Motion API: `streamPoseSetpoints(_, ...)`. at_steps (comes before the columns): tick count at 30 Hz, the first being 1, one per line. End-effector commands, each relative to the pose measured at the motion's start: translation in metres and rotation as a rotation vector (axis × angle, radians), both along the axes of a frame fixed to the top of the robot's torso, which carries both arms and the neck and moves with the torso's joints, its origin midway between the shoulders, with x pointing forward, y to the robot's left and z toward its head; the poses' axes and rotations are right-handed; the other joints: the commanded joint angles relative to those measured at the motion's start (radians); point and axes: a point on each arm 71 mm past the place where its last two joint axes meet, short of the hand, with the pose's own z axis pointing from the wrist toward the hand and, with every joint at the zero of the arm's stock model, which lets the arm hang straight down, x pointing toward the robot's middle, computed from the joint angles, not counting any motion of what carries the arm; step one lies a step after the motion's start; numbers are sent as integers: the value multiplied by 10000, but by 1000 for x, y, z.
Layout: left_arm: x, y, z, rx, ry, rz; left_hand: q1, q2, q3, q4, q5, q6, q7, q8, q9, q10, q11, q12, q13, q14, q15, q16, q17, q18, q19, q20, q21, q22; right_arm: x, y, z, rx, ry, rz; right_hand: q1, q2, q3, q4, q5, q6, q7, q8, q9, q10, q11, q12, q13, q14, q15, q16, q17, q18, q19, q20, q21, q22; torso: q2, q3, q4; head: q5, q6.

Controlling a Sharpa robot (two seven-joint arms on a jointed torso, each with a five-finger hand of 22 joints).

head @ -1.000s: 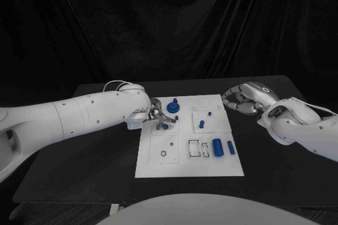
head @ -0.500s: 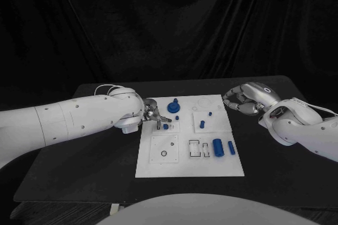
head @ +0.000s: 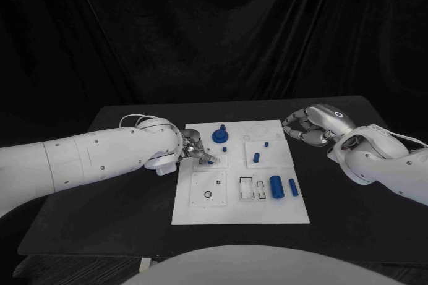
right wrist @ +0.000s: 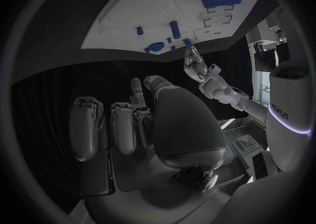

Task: Assemble the parts on the task board

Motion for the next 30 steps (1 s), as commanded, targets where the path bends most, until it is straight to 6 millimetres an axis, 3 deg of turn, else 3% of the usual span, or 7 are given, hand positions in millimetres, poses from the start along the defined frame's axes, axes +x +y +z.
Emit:
streamPoseSetpoints(1,1,-2,-3,-243,-150,68,93,-25,-18,-51,48,62,21,40,-14,589,-44,-36,2154,916,-2,-50,2370,117,-38,-40,-16,1972,0,-1,-1,47,65,-129,73,-25,66,6,45,33,57,-46,12,1047,76,35,2632,713,76,-35,1003,138,412,58,-36,2125,6,-3,0,-45,0)
streamPoseSetpoints(13,2,0,-10,-34,5,236,23,-27,1,34,-296,181,-2,162,-40,588,-60,-38,2150,907,-19,-59,2351,118,-38,-57,-20,1972,0,-1,-2,45,117,-106,73,-25,67,4,47,33,56,-47,13,1047,77,35,2632,712,77,-39,994,136,416,59,-28,2128,16,-8,-4,-27,0)
streamPoseSetpoints(16,2,0,-11,-13,13,255,-55,-36,-19,116,-561,220,-21,256,-35,599,-75,-28,2159,919,-35,-48,2372,114,-24,-71,-3,1977,0,0,-2,49,118,-99,73,-25,67,4,47,33,56,-47,13,1047,77,35,2632,712,77,-39,994,136,416,59,-28,2128,18,-8,-1,-27,0)
streamPoseSetpoints(30,7,-4,-11,-305,-179,89,94,-21,103,63,-266,2,14,236,-103,523,-56,-101,2083,860,-23,-101,2262,129,-77,-72,-82,1953,0,0,-2,44,131,-98,73,-25,70,2,49,35,56,-47,14,1047,78,35,2632,714,78,-34,1005,137,415,60,-32,2127,4,-11,5,-69,0)
